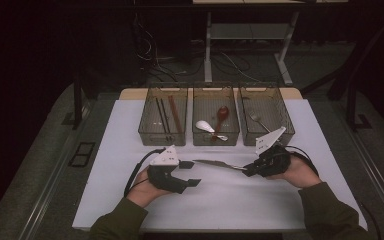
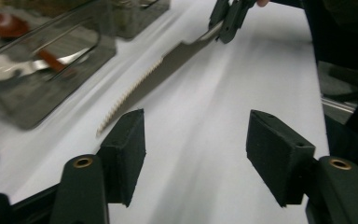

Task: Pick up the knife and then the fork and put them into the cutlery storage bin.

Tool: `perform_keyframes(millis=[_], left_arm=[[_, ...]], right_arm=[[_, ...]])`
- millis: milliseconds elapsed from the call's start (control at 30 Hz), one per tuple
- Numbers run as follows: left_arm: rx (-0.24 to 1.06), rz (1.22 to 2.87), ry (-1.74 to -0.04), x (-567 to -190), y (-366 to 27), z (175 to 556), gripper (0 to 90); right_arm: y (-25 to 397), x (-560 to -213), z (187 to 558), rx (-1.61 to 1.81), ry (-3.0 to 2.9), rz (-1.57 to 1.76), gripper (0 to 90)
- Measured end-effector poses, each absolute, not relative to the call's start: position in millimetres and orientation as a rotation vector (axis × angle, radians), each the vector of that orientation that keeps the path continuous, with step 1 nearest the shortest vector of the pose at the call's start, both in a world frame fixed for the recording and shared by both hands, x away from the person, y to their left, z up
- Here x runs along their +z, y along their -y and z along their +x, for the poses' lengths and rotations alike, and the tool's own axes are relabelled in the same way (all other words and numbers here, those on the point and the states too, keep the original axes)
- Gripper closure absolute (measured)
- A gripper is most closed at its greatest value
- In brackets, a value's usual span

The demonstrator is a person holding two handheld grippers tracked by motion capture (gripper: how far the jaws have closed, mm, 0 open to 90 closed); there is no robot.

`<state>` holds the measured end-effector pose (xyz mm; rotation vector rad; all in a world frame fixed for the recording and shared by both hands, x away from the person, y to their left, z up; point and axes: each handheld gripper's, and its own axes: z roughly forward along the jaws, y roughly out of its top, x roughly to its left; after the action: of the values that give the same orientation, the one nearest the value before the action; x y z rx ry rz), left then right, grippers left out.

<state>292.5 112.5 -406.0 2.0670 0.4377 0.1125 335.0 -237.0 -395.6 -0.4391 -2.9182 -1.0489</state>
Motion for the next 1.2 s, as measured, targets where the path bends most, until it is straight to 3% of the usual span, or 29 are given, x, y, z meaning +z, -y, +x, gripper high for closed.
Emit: perform_keyframes(millis=[267, 700, 1200], left_arm=[[0.174, 2.032, -0.549, -419, -139, 285, 27.1], [0.247, 2.043, -0.659, -437, -153, 274, 1.6], [0.23, 2.067, -0.681, -439, -153, 275, 0.0]], right_arm=[[248, -392, 341, -1.105, 2.926, -0.534, 82.9], [272, -373, 351, -1.205, 2.914, -0.814, 82.9], [308, -345, 380, -1.321, 2.882, -1.162, 82.9]])
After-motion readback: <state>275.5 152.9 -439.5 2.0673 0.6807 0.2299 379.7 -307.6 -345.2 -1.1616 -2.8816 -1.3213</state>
